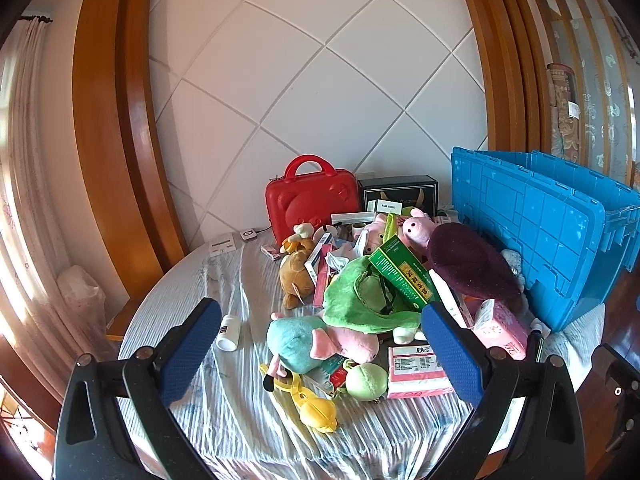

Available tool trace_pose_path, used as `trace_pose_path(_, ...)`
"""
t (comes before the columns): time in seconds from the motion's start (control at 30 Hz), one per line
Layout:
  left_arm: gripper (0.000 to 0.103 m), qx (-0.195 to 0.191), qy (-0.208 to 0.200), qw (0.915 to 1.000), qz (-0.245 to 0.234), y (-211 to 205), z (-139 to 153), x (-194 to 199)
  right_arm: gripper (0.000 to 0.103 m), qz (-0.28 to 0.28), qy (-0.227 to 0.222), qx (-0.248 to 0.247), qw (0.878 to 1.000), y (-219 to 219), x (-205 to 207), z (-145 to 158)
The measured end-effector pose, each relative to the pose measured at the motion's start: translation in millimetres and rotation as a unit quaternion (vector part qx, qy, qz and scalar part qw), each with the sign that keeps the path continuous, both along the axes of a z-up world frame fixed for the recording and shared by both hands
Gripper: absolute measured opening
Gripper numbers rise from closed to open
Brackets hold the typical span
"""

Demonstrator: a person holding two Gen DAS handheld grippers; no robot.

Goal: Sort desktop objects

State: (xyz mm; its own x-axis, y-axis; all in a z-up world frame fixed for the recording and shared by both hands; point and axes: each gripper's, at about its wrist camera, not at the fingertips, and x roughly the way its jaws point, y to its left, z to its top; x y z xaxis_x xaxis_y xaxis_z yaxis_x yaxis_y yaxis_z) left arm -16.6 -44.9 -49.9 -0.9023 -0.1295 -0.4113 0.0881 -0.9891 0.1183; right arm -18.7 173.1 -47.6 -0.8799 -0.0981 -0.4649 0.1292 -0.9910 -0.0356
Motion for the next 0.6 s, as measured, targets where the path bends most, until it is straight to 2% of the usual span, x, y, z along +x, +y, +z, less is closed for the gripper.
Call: trace_pose_path(0.6,0.102,0.004,-0.007,0.9999,0.013,13.6,-7.0,-7.1,0.103,0.01,-0.011,-0.001,1.0,21.2,-12.4,-5.7)
